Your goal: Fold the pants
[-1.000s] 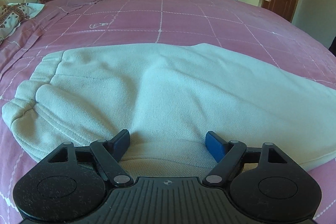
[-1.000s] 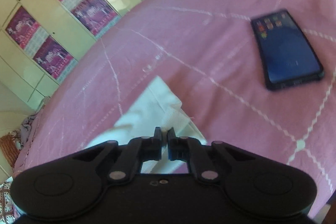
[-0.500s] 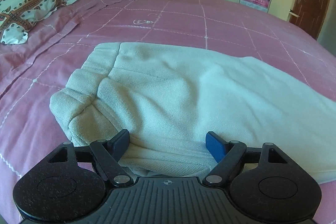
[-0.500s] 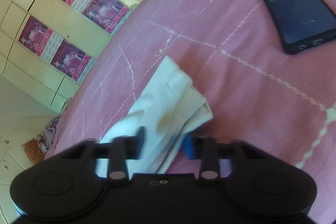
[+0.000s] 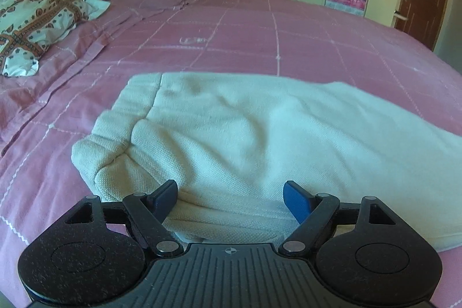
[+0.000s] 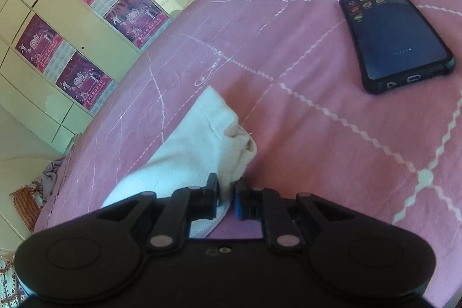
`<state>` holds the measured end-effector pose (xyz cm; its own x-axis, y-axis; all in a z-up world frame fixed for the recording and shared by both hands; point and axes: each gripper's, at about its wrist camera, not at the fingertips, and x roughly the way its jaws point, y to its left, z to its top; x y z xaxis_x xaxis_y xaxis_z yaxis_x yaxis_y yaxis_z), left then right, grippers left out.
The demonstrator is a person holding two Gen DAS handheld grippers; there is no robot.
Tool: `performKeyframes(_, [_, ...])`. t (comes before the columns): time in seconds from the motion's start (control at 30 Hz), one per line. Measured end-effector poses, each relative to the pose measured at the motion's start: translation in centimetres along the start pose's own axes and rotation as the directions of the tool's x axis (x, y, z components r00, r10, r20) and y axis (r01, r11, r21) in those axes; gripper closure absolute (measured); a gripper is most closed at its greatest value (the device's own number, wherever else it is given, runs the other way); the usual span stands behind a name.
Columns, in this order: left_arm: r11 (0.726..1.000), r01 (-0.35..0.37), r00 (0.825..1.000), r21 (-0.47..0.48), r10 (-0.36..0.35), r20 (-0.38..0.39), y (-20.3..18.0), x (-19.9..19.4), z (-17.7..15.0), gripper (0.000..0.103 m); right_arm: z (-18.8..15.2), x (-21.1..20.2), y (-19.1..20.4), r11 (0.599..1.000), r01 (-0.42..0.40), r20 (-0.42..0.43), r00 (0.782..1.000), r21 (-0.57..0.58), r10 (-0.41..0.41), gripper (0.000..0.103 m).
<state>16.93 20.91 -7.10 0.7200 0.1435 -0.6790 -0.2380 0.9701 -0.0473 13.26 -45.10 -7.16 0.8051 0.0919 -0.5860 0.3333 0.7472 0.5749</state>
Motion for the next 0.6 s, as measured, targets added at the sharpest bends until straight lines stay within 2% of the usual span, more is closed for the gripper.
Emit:
performKeyframes(0.03, [1.000, -0.001, 1.000, 0.001, 0.001, 0.018, 0.1, -0.6, 0.1, 0.023, 0.1, 0.1, 0.3, 1.000, 0.009, -0.005, 1.000, -0.010, -0.009, 0.084])
performKeyframes(0.1, [1.000, -0.019, 1.000, 0.002, 0.019, 0.005, 0.5, -1.4, 0.5, 0.023, 0.3, 0.2, 1.1, 0.998, 0.040, -0.011, 0.999, -0.037, -0.040, 0.082])
performKeyframes(0.13, [1.000, -0.020, 1.000, 0.002, 0.020, -0.003, 0.8, -1.7, 0.5, 0.023, 0.3, 0.2, 1.1, 0.998, 0.040, -0.011, 0.999, -0.037, -0.040, 0.090])
performKeyframes(0.17, [1.000, -0.023, 1.000, 0.002, 0.023, -0.014, 1.1, -1.9, 0.5, 0.023, 0.2, 0.1, 2.3, 0.993, 0.083, -0.009, 0.996, -0.084, -0.084, 0.092])
performKeyframes(0.27, [1.000, -0.025, 0.998, 0.005, 0.025, -0.050, 2.1, -2.2, 0.2, 0.023, 0.1, 0.1, 4.7, 0.975, 0.164, 0.022, 0.987, -0.147, -0.162, 0.095])
performKeyframes(0.37, [1.000, -0.006, 0.999, -0.031, 0.004, -0.055, 3.3, -2.4, -0.2, 0.023, -0.3, 0.0, 7.8, 0.955, 0.205, 0.064, 0.979, -0.216, -0.196, 0.096])
performKeyframes(0.47, [0.999, 0.018, 0.998, -0.050, -0.021, -0.065, 4.4, -2.0, -0.6, 0.023, -0.9, -0.4, 12.5, 0.932, 0.187, 0.105, 0.981, -0.310, -0.162, 0.096])
performKeyframes(0.6, [0.995, 0.079, 0.993, -0.053, -0.084, -0.084, 5.5, -1.7, -0.7, 0.023, -3.2, 0.1, 20.1, 0.895, 0.108, 0.097, 0.993, -0.433, -0.073, 0.096])
